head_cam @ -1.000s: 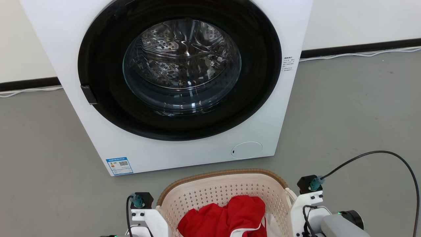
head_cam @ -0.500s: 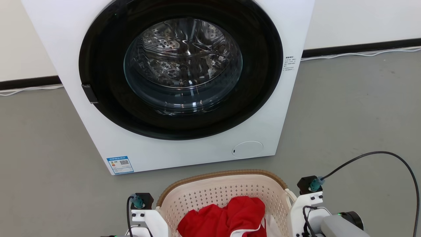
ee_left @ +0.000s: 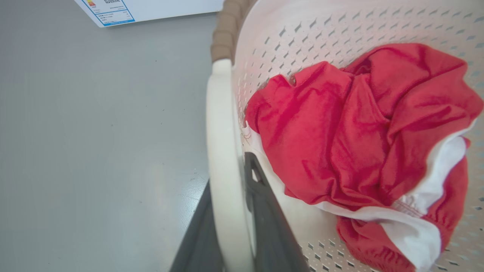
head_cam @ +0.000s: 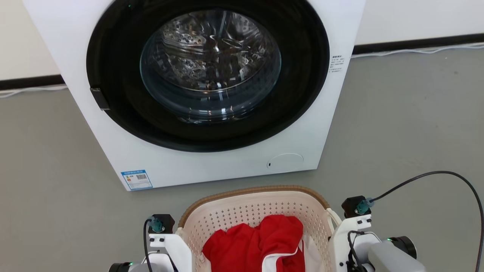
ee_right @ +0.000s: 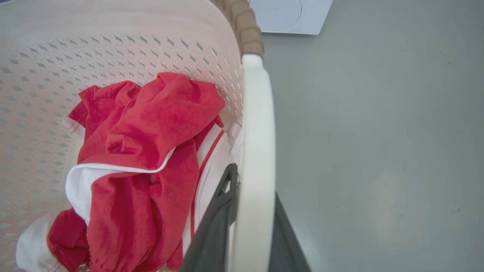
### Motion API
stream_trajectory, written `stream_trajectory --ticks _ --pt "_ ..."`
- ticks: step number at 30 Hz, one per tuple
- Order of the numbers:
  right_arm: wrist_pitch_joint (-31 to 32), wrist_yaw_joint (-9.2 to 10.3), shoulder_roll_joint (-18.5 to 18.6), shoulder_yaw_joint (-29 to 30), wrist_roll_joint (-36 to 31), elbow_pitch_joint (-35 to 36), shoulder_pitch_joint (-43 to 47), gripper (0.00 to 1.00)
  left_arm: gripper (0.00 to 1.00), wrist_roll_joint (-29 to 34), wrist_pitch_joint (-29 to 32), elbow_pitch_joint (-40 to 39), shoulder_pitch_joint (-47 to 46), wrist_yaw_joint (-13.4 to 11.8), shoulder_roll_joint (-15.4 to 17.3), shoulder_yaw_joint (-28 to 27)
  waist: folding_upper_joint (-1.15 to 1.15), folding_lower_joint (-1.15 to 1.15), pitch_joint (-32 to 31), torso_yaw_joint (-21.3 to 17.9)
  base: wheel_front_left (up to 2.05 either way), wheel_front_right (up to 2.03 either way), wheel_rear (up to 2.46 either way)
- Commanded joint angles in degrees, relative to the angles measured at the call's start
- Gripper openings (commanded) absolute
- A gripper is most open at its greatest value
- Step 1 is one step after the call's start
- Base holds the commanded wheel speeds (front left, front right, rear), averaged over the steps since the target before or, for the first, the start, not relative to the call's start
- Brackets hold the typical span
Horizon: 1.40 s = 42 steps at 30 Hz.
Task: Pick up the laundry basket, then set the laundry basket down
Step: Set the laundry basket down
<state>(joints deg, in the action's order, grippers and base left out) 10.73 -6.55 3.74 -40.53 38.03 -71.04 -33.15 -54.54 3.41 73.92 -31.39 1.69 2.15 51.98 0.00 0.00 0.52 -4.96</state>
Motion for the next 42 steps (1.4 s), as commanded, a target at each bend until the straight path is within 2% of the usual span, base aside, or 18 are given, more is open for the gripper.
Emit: stream_trajectory --ticks 1,10,15,27,35,42 --pt "-1.5 -0.94 -0.9 -1.2 0.3 1.7 -2.0 0.00 0.00 0.1 -1.5 -0.7 -3.6 0.3 1.0 -0.5 0.00 0.00 1.2 0.0 0.00 0.00 0.00" --pt "-8.0 -0.94 -0.9 -1.0 0.1 2.3 -5.1 0.00 0.00 1.2 -5.0 -0.5 -8.1 -1.3 2.3 -0.3 0.00 0.00 9.7 0.7 0.00 0.00 0.00" --pt "-12.5 -0.94 -0.9 -1.2 -0.3 3.0 -7.8 0.00 0.00 1.7 -7.4 -0.5 -11.8 -1.7 3.3 -0.3 0.00 0.00 16.8 1.4 0.00 0.00 0.00" --pt "-21.5 -0.94 -0.9 0.0 -2.8 -0.2 -17.6 0.00 0.00 2.7 -12.7 -0.5 -22.3 -2.9 4.3 -0.8 0.00 0.00 33.9 2.6 0.00 0.00 0.00" --pt "-24.5 -0.94 -0.9 1.6 -5.1 -1.7 -22.7 0.00 0.00 3.2 -15.4 -0.5 -27.5 -3.5 4.8 -0.9 0.00 0.00 42.9 2.8 0.00 0.00 0.00" --pt "-25.6 -0.94 -0.9 3.9 -7.2 -2.3 -25.0 0.00 0.00 3.6 -17.9 -1.2 -30.7 -4.2 5.5 -1.8 0.00 0.00 47.3 2.8 0.00 0.00 0.00"
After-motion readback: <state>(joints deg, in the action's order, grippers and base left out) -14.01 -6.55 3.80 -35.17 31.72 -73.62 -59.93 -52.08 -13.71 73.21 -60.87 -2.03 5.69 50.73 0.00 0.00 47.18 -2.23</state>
